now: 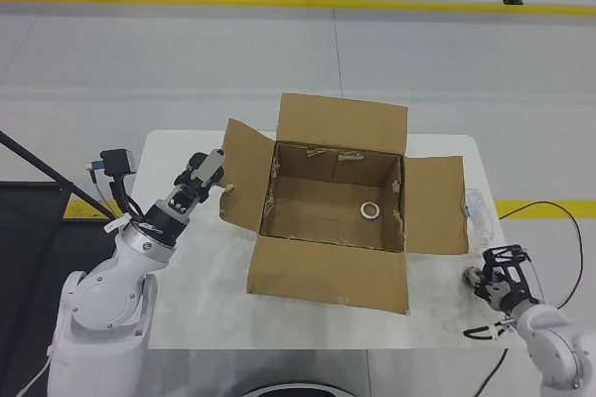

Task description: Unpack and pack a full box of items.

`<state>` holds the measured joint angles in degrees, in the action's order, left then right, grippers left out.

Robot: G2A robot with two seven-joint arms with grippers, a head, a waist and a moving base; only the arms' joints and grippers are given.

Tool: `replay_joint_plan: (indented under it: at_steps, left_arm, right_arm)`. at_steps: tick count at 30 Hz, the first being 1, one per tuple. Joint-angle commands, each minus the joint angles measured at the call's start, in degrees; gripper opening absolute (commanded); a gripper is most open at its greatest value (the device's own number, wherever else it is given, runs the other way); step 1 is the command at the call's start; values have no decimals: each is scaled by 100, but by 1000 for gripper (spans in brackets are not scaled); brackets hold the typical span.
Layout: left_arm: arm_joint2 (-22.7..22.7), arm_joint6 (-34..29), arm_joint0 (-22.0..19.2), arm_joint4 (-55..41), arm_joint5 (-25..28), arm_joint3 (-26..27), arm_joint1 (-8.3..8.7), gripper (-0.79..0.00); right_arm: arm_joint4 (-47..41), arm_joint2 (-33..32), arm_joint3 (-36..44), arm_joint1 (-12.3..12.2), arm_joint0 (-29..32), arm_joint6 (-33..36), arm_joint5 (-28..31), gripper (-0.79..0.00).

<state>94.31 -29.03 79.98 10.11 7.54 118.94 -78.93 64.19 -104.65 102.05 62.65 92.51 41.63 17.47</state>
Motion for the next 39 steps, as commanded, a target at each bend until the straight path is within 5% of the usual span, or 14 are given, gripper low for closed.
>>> replay_joint_plan:
  at_steps: [1, 3, 5, 8, 22, 25, 31, 39]
  left_arm:
    - [0, 0, 0, 0, 0, 0, 0, 0]
    - [0, 0, 0, 0, 0, 0, 0, 0]
    - [0, 0, 0, 0, 0, 0, 0, 0]
    - [0, 0, 0, 0, 0, 0, 0, 0]
    - [0, 0, 0, 0, 0, 0, 0, 0]
    - [0, 0, 0, 0, 0, 0, 0, 0]
    - [0, 0, 0, 0, 0, 0, 0, 0]
    - [0, 0, 0, 0, 0, 0, 0, 0]
  right_arm:
    - [-9, 17, -15, -2, -14, 9, -18, -502]
    - [-24, 37, -21, -4, -23, 15, -34, -394]
    - [-30, 50, -3, -7, -24, 22, -57, -120]
    - [-89, 33, 90, -10, 3, 0, -79, 0]
    - [-525, -1034, 2473, -33, 255, -803, -263, 0]
    - [-533, -986, 2965, -54, 98, -782, -142, -52]
    - [-817, -152, 3142, -144, -708, -425, 577, -160]
    - [-649, 1940, 2097, -165, -2525, 553, 904, -336]
